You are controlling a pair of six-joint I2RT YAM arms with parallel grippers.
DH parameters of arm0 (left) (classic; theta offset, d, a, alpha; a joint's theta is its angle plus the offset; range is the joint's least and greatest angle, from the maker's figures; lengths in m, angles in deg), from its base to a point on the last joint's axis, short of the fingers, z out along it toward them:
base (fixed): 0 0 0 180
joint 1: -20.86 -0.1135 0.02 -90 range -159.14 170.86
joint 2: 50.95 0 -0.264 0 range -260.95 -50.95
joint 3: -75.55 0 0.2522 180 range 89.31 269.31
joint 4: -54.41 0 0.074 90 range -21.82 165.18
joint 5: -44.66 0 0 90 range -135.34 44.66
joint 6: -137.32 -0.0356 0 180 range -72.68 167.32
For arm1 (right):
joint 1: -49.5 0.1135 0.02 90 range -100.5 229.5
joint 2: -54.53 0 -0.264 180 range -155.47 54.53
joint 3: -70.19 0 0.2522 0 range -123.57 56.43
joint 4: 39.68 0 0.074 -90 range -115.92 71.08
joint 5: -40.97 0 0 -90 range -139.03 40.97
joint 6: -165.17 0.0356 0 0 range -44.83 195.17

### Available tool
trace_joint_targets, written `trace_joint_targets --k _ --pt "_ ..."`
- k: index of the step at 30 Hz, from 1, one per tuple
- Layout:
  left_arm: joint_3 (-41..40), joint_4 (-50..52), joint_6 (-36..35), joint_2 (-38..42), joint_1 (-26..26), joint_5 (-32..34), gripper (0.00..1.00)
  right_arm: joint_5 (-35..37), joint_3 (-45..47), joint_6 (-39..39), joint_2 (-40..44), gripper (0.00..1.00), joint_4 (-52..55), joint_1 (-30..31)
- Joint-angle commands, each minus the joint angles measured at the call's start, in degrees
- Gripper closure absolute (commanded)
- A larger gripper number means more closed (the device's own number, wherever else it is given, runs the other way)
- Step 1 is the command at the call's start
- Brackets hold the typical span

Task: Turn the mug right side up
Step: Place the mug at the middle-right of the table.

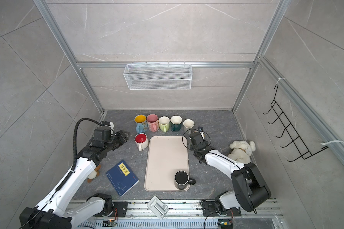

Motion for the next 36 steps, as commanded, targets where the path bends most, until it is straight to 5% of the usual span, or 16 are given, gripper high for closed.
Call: trace_joint_targets --k 1,25,36 --pt "-0.2 -1.3 -1.3 1.6 -0.1 0.5 0.44 1.6 0.7 2.0 1.2 0.75 2.3 0.6" --pt "-1.7 -1.5 -1.2 3.0 -0.1 0.8 0.44 2.9 -0.1 6.5 1.7 0.73 7.9 4.1" --pt "-2.0 -1.6 -1.6 3.3 -0.1 0.7 0.44 4.4 -1.7 7.7 4.0 0.61 12.2 6.5"
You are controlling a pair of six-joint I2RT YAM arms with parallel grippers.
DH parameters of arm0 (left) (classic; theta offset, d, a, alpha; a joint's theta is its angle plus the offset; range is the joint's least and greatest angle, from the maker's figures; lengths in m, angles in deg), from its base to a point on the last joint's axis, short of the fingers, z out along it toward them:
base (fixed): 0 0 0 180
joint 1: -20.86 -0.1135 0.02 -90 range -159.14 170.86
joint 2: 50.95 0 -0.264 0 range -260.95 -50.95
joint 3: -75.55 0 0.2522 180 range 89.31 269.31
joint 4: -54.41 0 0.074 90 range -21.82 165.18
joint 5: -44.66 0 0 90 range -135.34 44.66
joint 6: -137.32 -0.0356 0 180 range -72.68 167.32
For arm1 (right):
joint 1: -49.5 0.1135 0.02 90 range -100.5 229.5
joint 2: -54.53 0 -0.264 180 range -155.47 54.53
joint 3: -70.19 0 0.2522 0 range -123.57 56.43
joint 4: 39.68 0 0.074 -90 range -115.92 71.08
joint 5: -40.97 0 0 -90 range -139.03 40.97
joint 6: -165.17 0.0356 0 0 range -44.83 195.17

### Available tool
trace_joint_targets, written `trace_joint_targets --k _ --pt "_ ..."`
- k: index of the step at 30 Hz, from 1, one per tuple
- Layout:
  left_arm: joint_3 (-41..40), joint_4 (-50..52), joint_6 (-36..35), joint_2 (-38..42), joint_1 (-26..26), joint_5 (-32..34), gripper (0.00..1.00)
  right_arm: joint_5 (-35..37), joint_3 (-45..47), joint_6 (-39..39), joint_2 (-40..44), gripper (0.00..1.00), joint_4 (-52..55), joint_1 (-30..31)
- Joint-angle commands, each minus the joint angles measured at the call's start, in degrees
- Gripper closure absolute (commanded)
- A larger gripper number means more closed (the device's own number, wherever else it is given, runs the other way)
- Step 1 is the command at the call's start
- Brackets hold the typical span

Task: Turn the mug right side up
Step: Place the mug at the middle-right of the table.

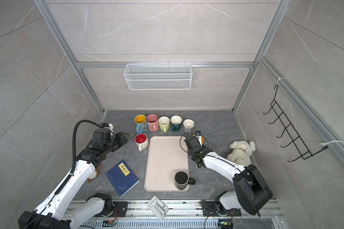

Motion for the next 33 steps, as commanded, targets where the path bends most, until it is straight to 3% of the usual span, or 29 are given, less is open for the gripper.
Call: trace_joint_targets --k 1,7,10,17,22,27,33 --pt "-0.2 -1.6 -1.6 1.3 -0.1 0.3 0.44 2.7 -2.3 1.1 2.7 0.60 4.1 1.3" --pt "0.1 -0.1 -1.4 1.7 -0.1 2.1 0.45 4.7 -6.0 -2.5 9.2 0.52 9.6 3.6" --pt "0.4 1.5 -0.9 2.2 0.0 4.4 0.44 1.9 -11.5 -4.7 11.7 0.47 15.9 3.8" --pt "-0.7 1.6 -1.3 4.5 0.0 5.1 0.44 -12.0 -30.3 -2.2 9.2 0.43 40.4 3.8" --pt "-1.3 1.6 -2.1 4.8 -0.1 5.0 0.44 -21.9 -40.4 0.9 7.5 0.40 52.0 3.8" --pt "-2.1 0.7 -2.4 4.9 0.0 4.7 0.44 -33.6 -42.8 7.3 9.1 0.35 55.5 3.2" --pt "-2.9 0.2 -3.0 5.3 0.1 4.4 0.45 -47.9 -41.4 14.9 10.2 0.36 59.9 -1.6"
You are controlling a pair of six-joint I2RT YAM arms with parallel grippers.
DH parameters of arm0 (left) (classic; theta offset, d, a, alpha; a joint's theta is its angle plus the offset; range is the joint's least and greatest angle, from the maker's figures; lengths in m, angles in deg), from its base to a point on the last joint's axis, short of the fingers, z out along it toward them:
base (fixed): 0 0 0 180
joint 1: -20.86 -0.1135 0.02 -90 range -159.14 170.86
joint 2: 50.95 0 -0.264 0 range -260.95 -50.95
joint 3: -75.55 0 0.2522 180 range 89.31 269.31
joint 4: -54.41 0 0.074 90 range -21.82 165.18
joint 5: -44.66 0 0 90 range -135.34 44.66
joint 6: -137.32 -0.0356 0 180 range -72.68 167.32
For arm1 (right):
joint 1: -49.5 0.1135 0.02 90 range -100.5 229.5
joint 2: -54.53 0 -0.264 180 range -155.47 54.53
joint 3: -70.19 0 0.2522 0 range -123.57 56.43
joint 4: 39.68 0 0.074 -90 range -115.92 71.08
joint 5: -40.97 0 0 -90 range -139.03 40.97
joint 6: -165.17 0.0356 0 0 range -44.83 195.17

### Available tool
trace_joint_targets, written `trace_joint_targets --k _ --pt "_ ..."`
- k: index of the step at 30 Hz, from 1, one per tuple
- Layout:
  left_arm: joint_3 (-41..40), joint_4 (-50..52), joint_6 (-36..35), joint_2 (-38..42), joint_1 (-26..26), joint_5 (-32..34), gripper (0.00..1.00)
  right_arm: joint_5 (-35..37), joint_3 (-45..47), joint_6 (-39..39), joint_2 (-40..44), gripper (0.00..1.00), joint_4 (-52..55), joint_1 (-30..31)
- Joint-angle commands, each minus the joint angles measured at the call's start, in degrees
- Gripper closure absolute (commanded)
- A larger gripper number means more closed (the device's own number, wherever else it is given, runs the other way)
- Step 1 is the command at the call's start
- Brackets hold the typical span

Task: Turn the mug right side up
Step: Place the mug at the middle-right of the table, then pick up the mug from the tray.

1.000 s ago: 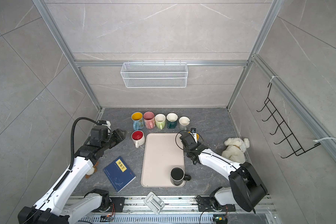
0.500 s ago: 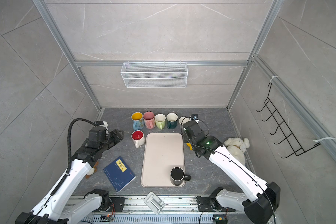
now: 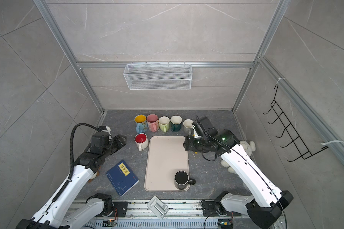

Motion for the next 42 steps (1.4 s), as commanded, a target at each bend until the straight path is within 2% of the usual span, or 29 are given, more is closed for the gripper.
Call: trace_joint_targets --k 1,10,14,19,26,34,42 --pt "0.0 -1.3 -1.7 1.4 0.2 -0.3 0.45 -11.7 0.9 6.5 1.9 0.36 5.6 -2.9" --pt "-1.0 -1.2 -2.4 3.5 0.5 0.3 0.48 -27.5 14.3 16.4 5.0 0.38 5.8 -10.2" --pt "-0.5 -0.2 -2.9 3.3 0.9 1.8 0.49 -30.0 21.5 21.3 7.7 0.38 5.2 -12.0" --pt "-0.3 0.1 -3.3 2.2 2.1 3.3 0.49 -30.2 29.1 27.6 10.8 0.38 4.7 -14.6" --pt "0.8 0.2 -4.1 -0.3 4.4 5.5 0.49 -32.8 42.3 40.1 14.9 0.38 -4.1 -14.9" --pt "1.1 0.0 -3.9 -1.0 4.7 6.7 0.49 -30.2 46.3 48.3 15.1 0.41 -9.2 -15.4" --pt "1.8 -0.6 -3.6 -2.8 4.8 6.3 0.49 -27.7 48.0 51.8 12.5 0.41 -12.1 -15.4"
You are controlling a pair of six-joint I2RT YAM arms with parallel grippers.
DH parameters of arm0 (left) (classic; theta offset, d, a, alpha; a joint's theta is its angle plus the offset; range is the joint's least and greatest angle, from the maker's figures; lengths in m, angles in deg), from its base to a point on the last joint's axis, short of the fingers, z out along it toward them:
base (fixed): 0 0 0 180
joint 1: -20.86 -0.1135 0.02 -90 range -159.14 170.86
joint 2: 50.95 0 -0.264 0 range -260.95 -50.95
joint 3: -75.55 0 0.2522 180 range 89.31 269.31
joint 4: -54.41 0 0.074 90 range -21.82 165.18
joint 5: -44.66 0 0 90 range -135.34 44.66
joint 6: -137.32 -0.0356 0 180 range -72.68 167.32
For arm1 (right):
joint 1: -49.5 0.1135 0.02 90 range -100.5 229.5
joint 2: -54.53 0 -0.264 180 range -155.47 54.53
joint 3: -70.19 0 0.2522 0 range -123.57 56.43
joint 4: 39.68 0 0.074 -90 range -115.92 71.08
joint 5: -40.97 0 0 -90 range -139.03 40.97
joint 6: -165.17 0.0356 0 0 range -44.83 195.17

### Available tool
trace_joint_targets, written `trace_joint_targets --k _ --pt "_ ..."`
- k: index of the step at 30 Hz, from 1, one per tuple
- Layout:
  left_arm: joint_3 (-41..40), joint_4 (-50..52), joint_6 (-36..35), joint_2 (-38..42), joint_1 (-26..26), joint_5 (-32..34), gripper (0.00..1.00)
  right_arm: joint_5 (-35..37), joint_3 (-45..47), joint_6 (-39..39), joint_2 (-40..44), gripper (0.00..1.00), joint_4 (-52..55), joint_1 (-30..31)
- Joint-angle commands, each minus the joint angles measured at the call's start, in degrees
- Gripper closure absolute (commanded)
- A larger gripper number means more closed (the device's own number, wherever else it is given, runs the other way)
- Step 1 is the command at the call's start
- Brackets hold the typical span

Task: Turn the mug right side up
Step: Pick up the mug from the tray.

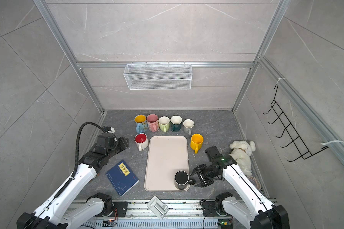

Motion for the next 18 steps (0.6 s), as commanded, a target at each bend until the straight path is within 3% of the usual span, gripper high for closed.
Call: trace_joint_targets --k 1,18 --pt "2.5 -0.8 -0.8 -0.4 0.3 0.5 0.49 1.5 1.6 4.4 -1.0 0.41 -3.0 -0.2" --pt "2.5 -1.9 -1.4 -1.8 0.2 0.4 0.49 1.4 3.9 7.0 -9.0 0.43 -13.9 -0.2"
